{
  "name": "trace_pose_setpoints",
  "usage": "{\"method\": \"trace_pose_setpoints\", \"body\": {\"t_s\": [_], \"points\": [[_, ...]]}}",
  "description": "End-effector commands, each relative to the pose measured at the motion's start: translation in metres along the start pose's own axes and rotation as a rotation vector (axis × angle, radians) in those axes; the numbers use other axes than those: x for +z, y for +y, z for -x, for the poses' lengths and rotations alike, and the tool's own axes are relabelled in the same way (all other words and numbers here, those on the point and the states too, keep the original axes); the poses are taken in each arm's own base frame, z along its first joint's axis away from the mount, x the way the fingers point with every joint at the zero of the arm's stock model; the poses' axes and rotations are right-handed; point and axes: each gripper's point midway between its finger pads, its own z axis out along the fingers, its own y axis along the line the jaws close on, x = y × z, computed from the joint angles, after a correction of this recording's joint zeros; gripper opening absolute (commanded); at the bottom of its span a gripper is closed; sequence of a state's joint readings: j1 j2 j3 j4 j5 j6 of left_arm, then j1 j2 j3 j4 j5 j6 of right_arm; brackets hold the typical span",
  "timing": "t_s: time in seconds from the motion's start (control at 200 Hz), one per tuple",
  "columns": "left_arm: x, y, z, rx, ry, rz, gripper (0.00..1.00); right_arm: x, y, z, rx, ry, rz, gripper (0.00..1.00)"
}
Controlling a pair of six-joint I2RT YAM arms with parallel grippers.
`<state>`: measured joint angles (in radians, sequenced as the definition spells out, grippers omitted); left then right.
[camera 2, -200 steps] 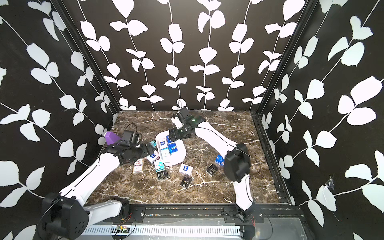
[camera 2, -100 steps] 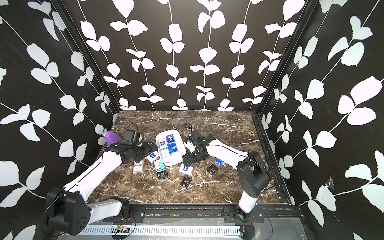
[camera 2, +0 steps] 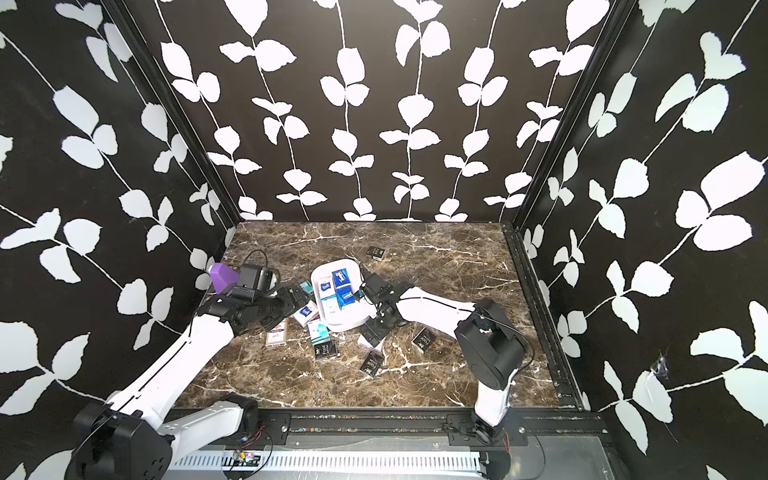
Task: Put the pocket tissues into the storage box
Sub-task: Pick up the pocket tissues from the center of the board.
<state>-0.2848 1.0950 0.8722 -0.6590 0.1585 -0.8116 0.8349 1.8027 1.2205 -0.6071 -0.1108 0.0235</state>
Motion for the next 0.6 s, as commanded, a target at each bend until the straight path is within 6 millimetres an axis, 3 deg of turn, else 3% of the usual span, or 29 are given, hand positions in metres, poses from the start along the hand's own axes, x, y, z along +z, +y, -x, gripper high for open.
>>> {"method": "trace_pose_setpoints", "body": {"t_s": [0.0, 0.35, 0.435, 0.595], "points": [[-0.001, 0.014, -0.01, -0.013, 0.017, 0.044, 0.99, 0.002, 0.0, 0.006, -0.062, 0.01, -0.049, 0.95], [-0.008, 0.026, -0.02, -0.034, 0.008, 0.058, 0.99, 0.02, 0.013, 0.004, -0.087, 0.047, -0.041, 0.88], [-0.012, 0.03, -0.022, -0.035, 0.002, 0.062, 0.99, 0.024, 0.016, 0.005, -0.088, 0.056, -0.033, 0.84], [-0.017, 0.036, -0.026, -0.038, -0.008, 0.07, 0.99, 0.026, 0.022, 0.005, -0.074, 0.055, -0.021, 0.66]]}}
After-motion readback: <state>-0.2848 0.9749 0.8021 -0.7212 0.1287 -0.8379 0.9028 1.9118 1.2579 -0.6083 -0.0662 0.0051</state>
